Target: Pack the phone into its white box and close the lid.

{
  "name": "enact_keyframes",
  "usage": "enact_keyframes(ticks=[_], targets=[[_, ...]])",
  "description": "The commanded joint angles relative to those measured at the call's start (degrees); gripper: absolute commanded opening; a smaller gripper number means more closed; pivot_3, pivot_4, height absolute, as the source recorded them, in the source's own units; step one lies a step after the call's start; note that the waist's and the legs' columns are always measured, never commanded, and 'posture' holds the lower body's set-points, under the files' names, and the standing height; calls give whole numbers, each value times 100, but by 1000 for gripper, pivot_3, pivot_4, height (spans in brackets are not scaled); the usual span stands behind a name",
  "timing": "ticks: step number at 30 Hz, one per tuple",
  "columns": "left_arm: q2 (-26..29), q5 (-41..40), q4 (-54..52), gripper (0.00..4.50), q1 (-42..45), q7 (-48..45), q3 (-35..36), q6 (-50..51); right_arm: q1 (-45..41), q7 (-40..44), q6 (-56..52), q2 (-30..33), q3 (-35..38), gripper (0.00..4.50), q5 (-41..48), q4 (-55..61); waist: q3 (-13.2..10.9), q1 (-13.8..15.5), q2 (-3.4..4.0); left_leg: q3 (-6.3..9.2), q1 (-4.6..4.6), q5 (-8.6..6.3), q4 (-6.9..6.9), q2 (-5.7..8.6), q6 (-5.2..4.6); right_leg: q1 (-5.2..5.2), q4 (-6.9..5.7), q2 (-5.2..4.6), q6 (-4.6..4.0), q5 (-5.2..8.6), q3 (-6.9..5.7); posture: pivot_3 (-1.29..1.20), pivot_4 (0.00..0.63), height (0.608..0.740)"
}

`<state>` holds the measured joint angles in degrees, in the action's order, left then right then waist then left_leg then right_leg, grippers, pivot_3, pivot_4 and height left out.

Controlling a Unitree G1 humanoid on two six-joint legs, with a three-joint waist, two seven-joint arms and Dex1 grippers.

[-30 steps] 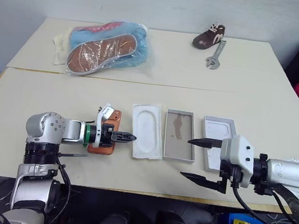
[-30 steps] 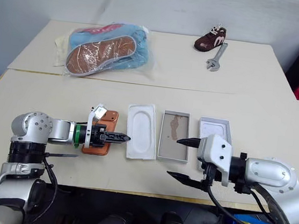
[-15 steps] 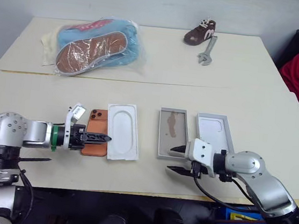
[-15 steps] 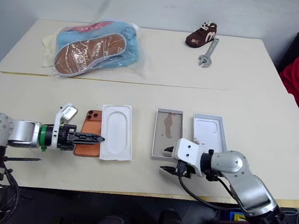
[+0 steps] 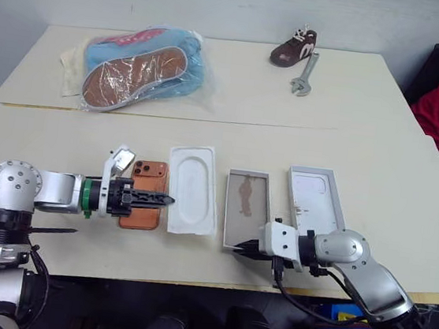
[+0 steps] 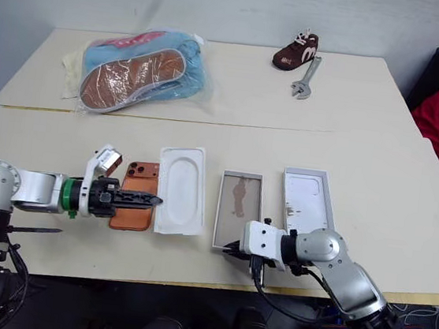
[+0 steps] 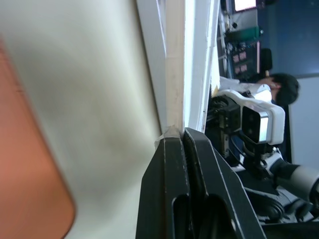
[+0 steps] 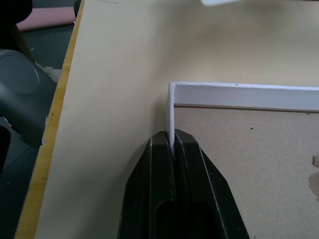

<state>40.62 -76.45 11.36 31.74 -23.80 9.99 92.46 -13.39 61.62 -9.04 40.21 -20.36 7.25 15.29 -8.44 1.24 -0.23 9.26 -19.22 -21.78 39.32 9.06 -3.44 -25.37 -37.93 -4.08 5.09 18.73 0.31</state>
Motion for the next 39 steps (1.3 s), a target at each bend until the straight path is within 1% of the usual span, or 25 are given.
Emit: enact_keyframes(ticks=[1, 2, 5, 7, 9, 10, 12, 13, 14, 17, 19, 23, 30, 33, 36, 39], targets=[[-102, -442, -180, 0, 125, 328, -98, 4, 62, -111, 13, -72, 4, 438, -101, 57, 1, -2, -1, 0, 0, 0, 0, 0, 0, -1, -2, 0, 0, 0, 0, 0, 150, 740], [-174, -467, -159, 0, 147, 421, -126, 4, 90, -82, -140, -63, 58, 579, 12, 164, 1, -2, -1, 0, 0, 0, 0, 0, 0, -1, -2, 0, 0, 0, 1, 0, 150, 740], [-465, -509, -15, 0, 329, 684, -234, 4, 320, -23, -446, 169, 362, 1550, 320, 770, 2, 15, -3, -1, 0, 0, 4, 0, 0, 0, -3, 0, 0, 0, 1, 0, 150, 740], [-692, -465, 100, 0, 487, 814, -293, 4, 603, -7, -840, 483, 878, 2225, 722, 1367, 1, 44, -2, 1, -2, 0, 8, 1, 0, 0, -2, -1, 0, 0, 0, 0, 150, 740], [-964, -274, 170, 0, 622, 994, -277, 4, 963, 40, -1372, 814, 1591, 2939, 1379, 1928, 0, 60, -4, 4, -11, 0, 32, 6, 0, 0, -1, -4, 1, 0, 1, 0, 150, 740], [-1136, -157, 268, 0, 701, 1117, -240, 4, 1171, 99, -1629, 975, 2063, 3246, 1802, 2168, 0, 84, -5, 4, -16, -2, 33, 8, -2, 3, -1, -6, 2, -1, 0, 0, 150, 740], [-1504, 62, 441, 0, 863, 1308, -225, 0, 1692, 238, -2147, 1249, 3276, 3961, 2636, 2500, -1, 115, -11, 4, -19, -2, 33, 10, -3, 6, 3, -7, 6, -3, 2, 0, 150, 740], [-1619, 145, 496, 0, 915, 1358, -227, 1, 1885, 261, -2324, 1341, 3711, 4300, 2909, 2603, -3, 145, -14, 5, -19, -2, 32, 9, -4, 7, 6, -7, 6, -3, 2, 0, 150, 740], [-1715, 242, 523, 0, 954, 1386, -233, 2, 2059, 266, -2453, 1403, 4063, 4440, 3084, 2669, -2, 156, -20, 6, -19, -2, 30, 9, -4, 8, 8, -6, 7, -3, 3, 0, 150, 740], [-2041, 741, 581, 0, 1065, 1561, -288, -129, 2413, 66, -2646, 1409, 4821, 4440, 3222, 2741, -3, 173, -31, 6, -16, -3, 25, 7, -3, 4, 6, 0, 7, -4, 12, 0, 150, 740], [-2193, 1025, 651, 0, 1134, 1567, -314, -140, 2505, -109, -2697, 1358, 4997, 4440, 3243, 2780, -3, 183, -32, 5, -13, -3, 26, 7, -3, 4, 4, 0, 7, -4, 14, 0, 150, 740], [-2370, 1476, 848, 0, 1297, 1352, -404, -56, 2484, -465, -2744, 1237, 4929, 4440, 3314, 2882, -2, 188, -34, 1, -12, -3, 27, 7, -3, 3, 2, 0, 8, -4, 15, 0, 150, 740], [-2456, 1665, 998, 0, 1424, 891, -655, 4, 2563, -872, -2654, 1108, 4472, 4440, 3198, 3068, -2, 194, -34, 2, -12, -3, 28, 8, -3, 3, 3, -1, 8, -4, 14, 0, 150, 740], [-2426, 1643, 985, 609, 1439, 769, -696, 4, 2521, -960, -2631, 1101, 4304, 4500, 3190, 3069, -2, 192, -35, 2, -12, -3, 29, 9, -3, 4, 3, -1, 8, -4, 14, 0, 150, 740], [-2376, 1523, 1010, 1518, 1459, 642, -690, 4, 2447, -999, -2585, 1119, 4144, 4500, 3150, 3037, -2, 189, -36, 2, -12, -3, 29, 9, -3, 4, 3, -1, 8, -4, 14, 0, 150, 740], [-2221, 1330, 864, 2384, 1459, 416, -694, 4, 2174, -1029, -2544, 1142, 3865, 4500, 3081, 2939, -2, 182, -36, 2, -11, -3, 29, 9, -3, 3, 2, -1, 8, -4, 14, 0, 150, 740]])
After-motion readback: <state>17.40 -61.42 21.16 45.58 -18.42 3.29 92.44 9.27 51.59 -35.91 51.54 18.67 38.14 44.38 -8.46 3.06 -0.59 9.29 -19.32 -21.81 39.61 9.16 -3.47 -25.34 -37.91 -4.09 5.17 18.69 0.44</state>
